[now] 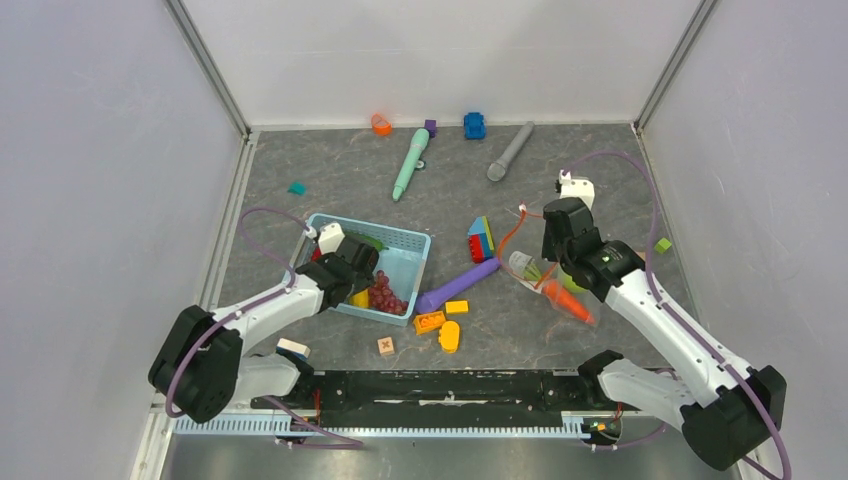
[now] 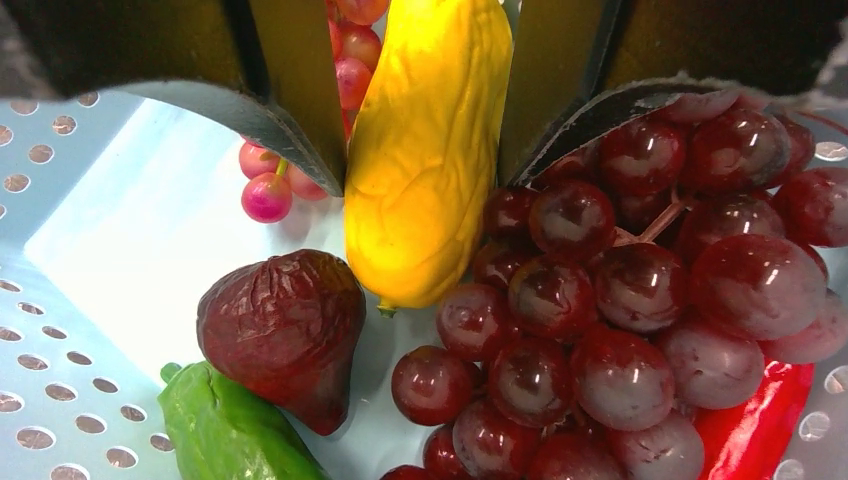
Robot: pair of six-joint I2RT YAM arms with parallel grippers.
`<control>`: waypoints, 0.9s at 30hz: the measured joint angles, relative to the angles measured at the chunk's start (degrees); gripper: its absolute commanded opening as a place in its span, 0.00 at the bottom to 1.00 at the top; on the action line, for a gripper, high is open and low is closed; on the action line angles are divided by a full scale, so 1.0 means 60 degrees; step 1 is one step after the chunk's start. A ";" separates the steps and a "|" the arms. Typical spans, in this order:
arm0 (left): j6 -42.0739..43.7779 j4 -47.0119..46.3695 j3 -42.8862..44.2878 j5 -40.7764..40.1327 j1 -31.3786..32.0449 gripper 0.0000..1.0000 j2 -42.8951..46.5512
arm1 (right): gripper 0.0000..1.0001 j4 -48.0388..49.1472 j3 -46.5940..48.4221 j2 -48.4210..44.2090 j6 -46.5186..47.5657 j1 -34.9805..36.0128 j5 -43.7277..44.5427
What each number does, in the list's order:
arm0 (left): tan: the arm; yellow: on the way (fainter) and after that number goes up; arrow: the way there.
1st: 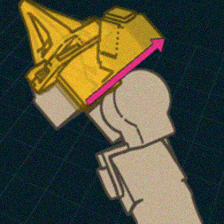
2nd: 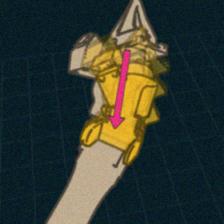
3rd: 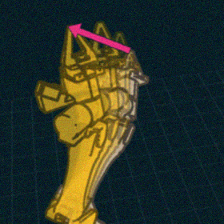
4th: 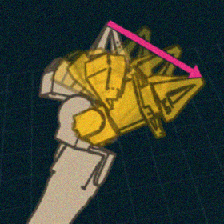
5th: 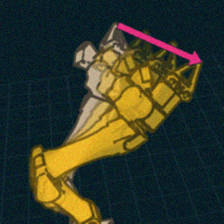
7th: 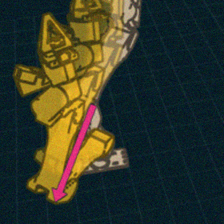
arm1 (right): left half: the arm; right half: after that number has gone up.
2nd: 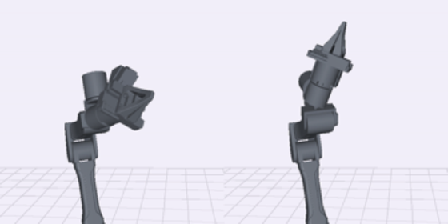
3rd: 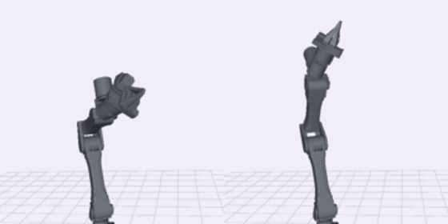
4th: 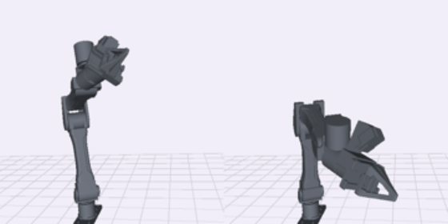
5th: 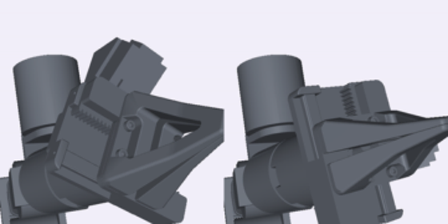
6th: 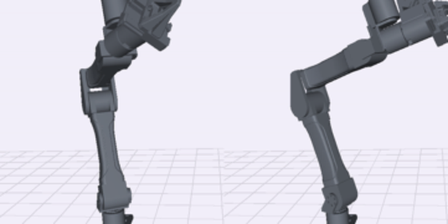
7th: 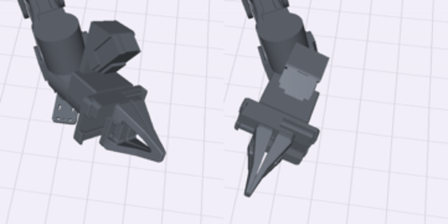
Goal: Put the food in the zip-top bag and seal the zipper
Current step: Pick up the fake fruit from the bin.
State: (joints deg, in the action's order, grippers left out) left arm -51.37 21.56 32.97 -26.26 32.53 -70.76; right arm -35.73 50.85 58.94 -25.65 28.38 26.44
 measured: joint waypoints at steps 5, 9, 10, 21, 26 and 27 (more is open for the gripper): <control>0.0015 -0.0178 -0.0004 0.0076 0.0000 0.43 -0.0127 | 0.00 0.0044 -0.0084 -0.0157 0.0036 0.0000 -0.0018; 0.0047 -0.0200 -0.0004 0.0124 0.0000 0.32 -0.0127 | 0.00 0.0113 -0.0168 -0.0237 0.0091 0.0000 -0.0069; 0.0066 -0.0200 -0.0004 0.0135 0.0000 0.28 -0.0120 | 0.00 0.0131 -0.0182 -0.0244 0.0102 0.0000 -0.0087; 0.0328 0.0200 0.0000 0.0204 0.0000 0.19 0.1439 | 0.00 0.0412 -0.0415 -0.0448 0.0426 0.0000 -0.0452; 0.0339 0.0474 0.0084 0.0157 0.0000 0.19 0.2652 | 0.00 0.0557 -0.0499 -0.0568 0.0532 0.0000 -0.0787; 0.0350 0.0463 0.0124 0.0168 0.0000 0.19 0.2922 | 0.00 0.0594 -0.0499 -0.0572 0.0535 0.0000 -0.0863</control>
State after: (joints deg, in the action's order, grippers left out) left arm -49.28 24.34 33.71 -25.26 32.53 -53.23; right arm -32.16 47.86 55.51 -22.44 28.38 21.26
